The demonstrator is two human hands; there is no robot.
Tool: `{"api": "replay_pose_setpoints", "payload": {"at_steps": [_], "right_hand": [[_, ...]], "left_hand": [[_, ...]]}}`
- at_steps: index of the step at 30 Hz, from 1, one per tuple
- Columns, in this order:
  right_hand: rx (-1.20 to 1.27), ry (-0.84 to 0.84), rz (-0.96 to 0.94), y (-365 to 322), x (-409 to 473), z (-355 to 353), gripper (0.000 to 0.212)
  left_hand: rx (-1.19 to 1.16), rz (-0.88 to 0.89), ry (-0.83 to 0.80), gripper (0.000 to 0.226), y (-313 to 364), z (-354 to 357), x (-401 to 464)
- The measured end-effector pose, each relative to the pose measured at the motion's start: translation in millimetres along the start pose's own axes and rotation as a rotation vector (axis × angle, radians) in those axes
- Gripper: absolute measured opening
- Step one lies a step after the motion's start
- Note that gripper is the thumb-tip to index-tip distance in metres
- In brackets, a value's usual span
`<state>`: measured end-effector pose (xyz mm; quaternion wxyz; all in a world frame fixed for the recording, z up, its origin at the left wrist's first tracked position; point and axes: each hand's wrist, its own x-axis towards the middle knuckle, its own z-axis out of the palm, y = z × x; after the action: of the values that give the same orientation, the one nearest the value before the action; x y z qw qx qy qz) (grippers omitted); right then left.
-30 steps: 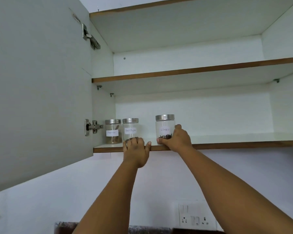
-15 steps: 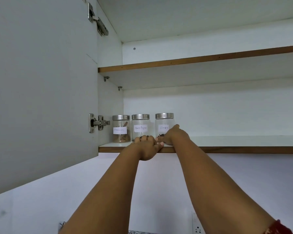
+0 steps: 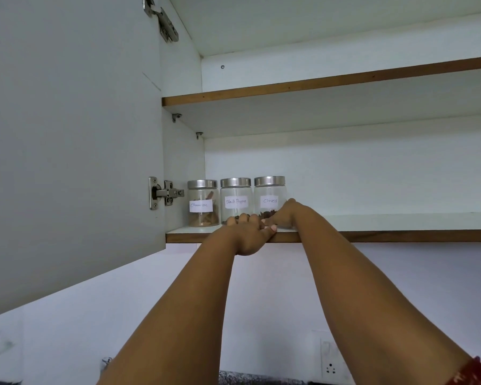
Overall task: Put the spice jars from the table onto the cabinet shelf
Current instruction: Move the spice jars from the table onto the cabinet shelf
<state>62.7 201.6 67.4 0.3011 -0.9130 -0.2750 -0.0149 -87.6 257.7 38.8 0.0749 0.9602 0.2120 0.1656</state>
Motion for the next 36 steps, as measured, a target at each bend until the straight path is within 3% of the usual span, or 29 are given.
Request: {"api": "replay_pose_setpoints", "payload": {"at_steps": [9,13,17,22,24,27,30,33,36], "right_hand": [[-0.027,0.025,0.006,0,3,3,0.110],[-0.031,0.035,0.006,0,0,3,0.104],[-0.014,0.106,0.019,0,-8,4,0.118],[-0.052,0.164,0.029,3,-30,2,0.117],[-0.099,0.208,0.033,6,-45,0,0.107],[-0.246,0.269,-0.031,12,-74,-3,0.057],[-0.381,0.422,-0.169,34,-100,10,0.061],[-0.255,0.674,-0.403,81,-126,30,0.041],[-0.208,0.611,-0.435,128,-160,46,0.060]], "left_hand": [[0.014,-0.001,0.006,0.063,2,-1,-3],[0.012,0.006,0.007,0.062,1,0,-2],[0.037,0.005,0.009,0.064,1,0,-2],[0.037,-0.004,0.011,0.065,3,-1,-4],[0.008,-0.002,0.015,0.063,2,0,-3],[-0.020,-0.006,0.031,0.061,3,3,-5],[-0.020,-0.014,0.051,0.062,7,2,-14],[0.028,-0.022,0.065,0.065,9,4,-21],[0.205,-0.049,0.120,0.072,16,24,-33]]}}
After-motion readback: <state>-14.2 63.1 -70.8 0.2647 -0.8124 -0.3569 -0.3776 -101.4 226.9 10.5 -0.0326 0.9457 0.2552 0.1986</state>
